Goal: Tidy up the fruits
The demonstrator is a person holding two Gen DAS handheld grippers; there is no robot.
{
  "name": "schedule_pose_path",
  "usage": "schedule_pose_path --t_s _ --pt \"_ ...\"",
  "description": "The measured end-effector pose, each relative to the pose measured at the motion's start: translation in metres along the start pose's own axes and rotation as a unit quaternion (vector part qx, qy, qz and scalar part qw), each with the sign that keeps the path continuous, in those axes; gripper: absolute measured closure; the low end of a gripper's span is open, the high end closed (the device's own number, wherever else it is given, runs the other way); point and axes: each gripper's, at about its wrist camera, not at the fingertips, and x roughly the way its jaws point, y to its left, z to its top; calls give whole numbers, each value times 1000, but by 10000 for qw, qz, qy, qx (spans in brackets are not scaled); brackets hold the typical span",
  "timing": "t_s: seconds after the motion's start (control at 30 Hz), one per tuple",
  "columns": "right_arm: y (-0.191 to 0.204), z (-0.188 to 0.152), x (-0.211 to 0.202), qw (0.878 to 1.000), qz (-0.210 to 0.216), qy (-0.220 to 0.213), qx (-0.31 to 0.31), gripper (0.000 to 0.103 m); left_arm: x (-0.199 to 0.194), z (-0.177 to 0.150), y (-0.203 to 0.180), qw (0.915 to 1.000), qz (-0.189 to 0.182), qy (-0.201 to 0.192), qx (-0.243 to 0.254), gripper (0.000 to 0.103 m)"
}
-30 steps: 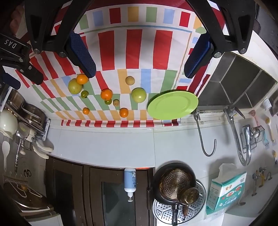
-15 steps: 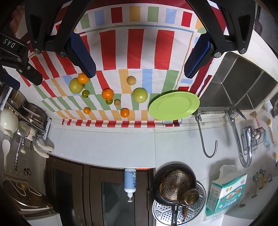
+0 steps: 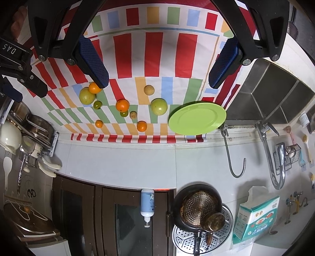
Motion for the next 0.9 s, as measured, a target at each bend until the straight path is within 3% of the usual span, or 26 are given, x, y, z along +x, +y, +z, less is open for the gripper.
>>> schedule_pose_path --t_s 0.9 --pt "2 3 -9 9999 55 -153 10 1 -6 2 3 10000 -15 -75 -13 0"
